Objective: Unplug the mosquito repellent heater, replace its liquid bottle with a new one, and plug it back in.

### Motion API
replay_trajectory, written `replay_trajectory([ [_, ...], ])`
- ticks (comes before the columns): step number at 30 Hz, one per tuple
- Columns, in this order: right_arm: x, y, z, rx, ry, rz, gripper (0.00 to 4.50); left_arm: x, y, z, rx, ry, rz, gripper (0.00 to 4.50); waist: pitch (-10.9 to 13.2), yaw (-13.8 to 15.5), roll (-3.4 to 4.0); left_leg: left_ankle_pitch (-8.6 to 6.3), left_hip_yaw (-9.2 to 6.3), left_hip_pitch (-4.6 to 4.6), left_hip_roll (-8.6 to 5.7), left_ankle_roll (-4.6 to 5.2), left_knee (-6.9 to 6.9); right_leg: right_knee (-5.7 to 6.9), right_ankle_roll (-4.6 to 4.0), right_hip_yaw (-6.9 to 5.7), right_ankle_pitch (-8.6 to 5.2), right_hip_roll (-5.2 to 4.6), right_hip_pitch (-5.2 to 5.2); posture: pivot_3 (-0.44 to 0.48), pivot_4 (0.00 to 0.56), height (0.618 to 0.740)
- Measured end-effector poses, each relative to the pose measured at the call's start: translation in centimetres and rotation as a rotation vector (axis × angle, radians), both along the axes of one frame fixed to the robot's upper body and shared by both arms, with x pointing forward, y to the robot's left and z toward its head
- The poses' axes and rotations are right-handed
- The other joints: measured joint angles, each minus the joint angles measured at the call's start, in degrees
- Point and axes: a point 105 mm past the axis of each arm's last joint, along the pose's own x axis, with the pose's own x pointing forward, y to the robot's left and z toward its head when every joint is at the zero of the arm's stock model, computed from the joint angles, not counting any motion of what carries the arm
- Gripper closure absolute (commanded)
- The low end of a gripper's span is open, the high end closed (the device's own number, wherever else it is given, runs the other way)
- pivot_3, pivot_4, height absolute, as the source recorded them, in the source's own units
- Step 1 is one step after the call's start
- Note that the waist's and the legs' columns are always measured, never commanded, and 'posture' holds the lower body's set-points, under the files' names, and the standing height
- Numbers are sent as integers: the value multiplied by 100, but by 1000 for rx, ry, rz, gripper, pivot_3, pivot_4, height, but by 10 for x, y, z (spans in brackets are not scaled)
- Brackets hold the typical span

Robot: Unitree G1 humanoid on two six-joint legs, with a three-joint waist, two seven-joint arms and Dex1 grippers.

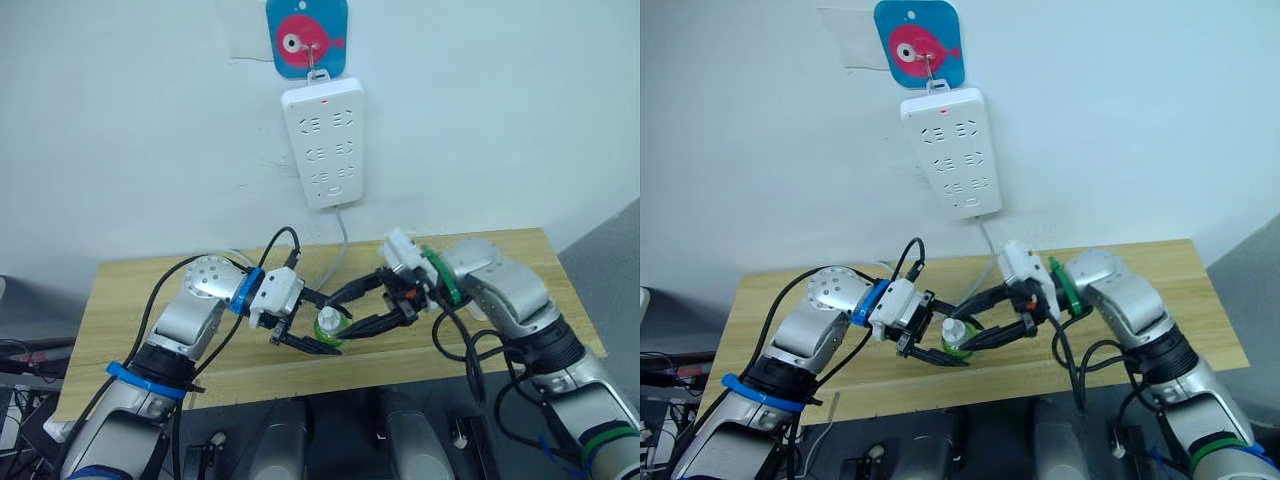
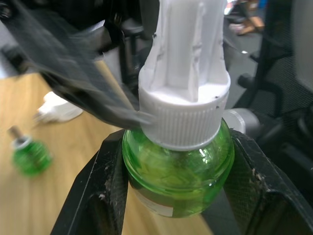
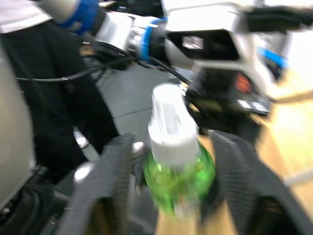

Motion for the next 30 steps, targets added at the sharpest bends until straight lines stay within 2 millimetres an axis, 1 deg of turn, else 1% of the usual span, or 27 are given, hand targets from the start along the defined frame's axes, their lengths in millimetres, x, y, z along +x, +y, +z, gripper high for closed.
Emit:
replay_trajectory([
  [2,4,-13,0,-3,-2,-73,280,2,0,0,-5,-3,16,2243,0,27,-1,0,-2,-4,-1,-1,3,-2,1,-1,1,-3,0,-2,235,740],
  [3,5,-18,-1,1,-2,-124,53,3,-1,1,-10,-4,32,2243,0,40,-1,0,-4,-5,-1,-2,3,-1,1,-1,1,-5,0,0,236,740],
  [5,6,-22,-5,16,-6,-221,53,8,0,2,-22,2,78,2243,-1,34,-1,0,-4,-5,2,-1,4,3,1,1,1,-8,-2,2,238,740],
  [7,6,-19,-9,40,-29,-329,53,14,1,3,-38,9,141,2243,-2,23,-1,-5,-4,-1,5,8,6,12,1,4,1,-8,-2,-1,241,740],
  [9,4,-10,-10,81,-49,-433,53,21,-1,3,-54,28,211,2243,-2,-1,0,-7,-2,1,11,12,5,16,1,7,1,-4,-4,-9,246,740],
  [12,10,7,-3,159,-77,-579,53,28,-3,1,-53,43,279,2243,-3,-11,1,-5,0,2,13,8,5,20,1,9,1,0,-6,-14,249,740],
  [15,15,13,-2,175,-99,-663,53,33,-2,-1,-47,43,317,2243,-4,10,0,3,-1,1,1,-6,5,10,2,8,1,-1,-2,-24,251,740],
  [16,17,20,-3,199,-89,-706,53,34,-2,-1,-46,45,325,2243,-5,9,0,3,0,1,2,-6,5,11,2,8,1,-2,-4,-27,250,740],
  [17,17,23,-4,201,-89,-714,53,34,-3,-1,-47,44,324,2243,-5,8,0,3,1,0,2,-6,5,12,2,10,1,-2,-4,-27,250,740],
  [20,19,23,-6,197,-92,-741,588,35,-5,1,-51,40,323,2243,-5,9,0,3,1,2,2,-5,7,11,3,9,2,-2,-1,-26,251,740],
  [23,17,24,-7,196,-86,-734,1544,38,-7,1,-53,43,334,2243,-5,-1,0,-6,1,2,5,11,6,12,3,7,2,0,-2,-25,250,740],
  [24,16,26,-8,195,-81,-726,1983,39,-7,1,-51,42,336,2243,-6,-2,0,-7,1,2,6,11,5,12,3,7,2,1,-3,-24,249,740],
  [25,14,26,-8,196,-79,-720,2216,39,-7,1,-51,42,336,2243,-6,-2,0,-7,0,2,6,11,5,13,3,7,2,1,-3,-22,247,740],
  [26,12,27,-8,198,-74,-711,2657,39,-7,1,-51,42,336,2243,-6,-2,0,-7,0,2,6,11,5,12,3,7,2,1,-3,-22,246,740],
  [28,9,27,-9,197,-67,-690,3323,39,-7,1,-51,43,334,2243,-6,-1,0,-7,1,2,5,12,6,12,3,8,2,1,-2,-20,246,740],
  [29,8,26,-9,194,-69,-685,3422,39,-7,1,-50,44,332,2243,-6,-1,0,-8,1,2,4,13,6,12,3,7,2,1,-1,-20,244,740],
  [30,7,26,-9,193,-65,-676,3419,38,-7,1,-50,44,329,2243,-6,-1,0,-8,1,2,4,13,6,12,3,7,2,1,-1,-19,242,740],
])
